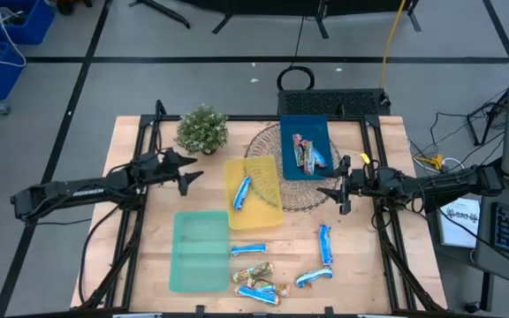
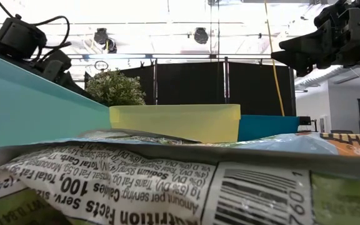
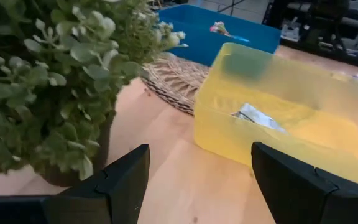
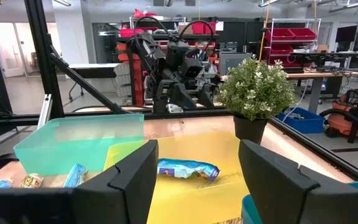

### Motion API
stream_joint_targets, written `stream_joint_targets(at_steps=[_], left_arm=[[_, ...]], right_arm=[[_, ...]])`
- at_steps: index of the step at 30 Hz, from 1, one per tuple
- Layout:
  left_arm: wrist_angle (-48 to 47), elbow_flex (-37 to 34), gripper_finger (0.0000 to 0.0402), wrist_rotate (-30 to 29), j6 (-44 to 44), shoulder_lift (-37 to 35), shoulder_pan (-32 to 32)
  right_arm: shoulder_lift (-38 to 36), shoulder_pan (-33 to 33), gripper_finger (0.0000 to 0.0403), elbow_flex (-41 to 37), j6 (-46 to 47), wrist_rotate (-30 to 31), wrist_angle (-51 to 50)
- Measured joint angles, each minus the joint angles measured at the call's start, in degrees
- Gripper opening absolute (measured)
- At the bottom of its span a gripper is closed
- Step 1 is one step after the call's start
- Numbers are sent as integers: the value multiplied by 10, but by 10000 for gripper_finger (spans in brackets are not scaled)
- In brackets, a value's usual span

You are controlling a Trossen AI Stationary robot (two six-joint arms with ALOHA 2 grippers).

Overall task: Pick and place Granola Bars by type
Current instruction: Put the blue granola bar into the yellow bin

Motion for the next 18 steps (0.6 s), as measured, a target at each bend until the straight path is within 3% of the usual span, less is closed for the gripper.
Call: stream_joint_targets(at_steps=[11, 15, 18], left_arm=[[-119, 0, 278, 2, 22, -170, -73], [-120, 0, 278, -1, 34, -188, -114], [-121, 0, 278, -4, 38, -187, -144]], right_arm=[[0, 0, 215, 0, 22, 0, -24], [0, 0, 215, 0, 69, -7, -59], [1, 1, 215, 0, 106, -61, -74]])
